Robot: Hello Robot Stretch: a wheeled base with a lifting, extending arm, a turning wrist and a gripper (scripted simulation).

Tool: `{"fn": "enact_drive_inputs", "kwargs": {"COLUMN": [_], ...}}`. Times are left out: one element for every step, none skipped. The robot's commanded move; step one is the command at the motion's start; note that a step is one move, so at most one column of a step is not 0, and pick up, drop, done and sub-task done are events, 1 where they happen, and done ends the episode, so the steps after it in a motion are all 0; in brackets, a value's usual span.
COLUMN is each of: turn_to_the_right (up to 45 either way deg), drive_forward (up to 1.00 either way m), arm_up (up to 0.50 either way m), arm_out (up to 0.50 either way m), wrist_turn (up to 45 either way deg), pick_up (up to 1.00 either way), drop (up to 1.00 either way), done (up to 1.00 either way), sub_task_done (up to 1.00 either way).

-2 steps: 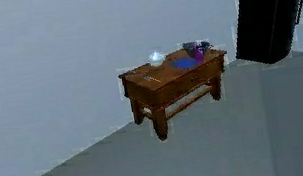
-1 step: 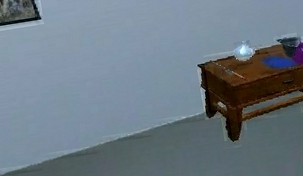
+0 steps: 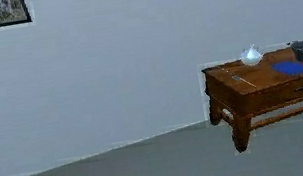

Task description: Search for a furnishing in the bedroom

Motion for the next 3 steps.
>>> {"fn": "enact_drive_inputs", "kwargs": {"turn_to_the_right": [-12.0, 0.0, 45.0], "drive_forward": [0.0, 0.3, 0.0], "arm_up": [0.0, 0.0, 0.0], "arm_out": [0.0, 0.0, 0.0], "wrist_turn": [0.0, 0.0, 0.0], "pick_up": [0.0, 0.0, 0.0], "drop": [0.0, 0.0, 0.0], "done": [0.0, 0.0, 0.0], "sub_task_done": [0.0, 0.0, 0.0]}}
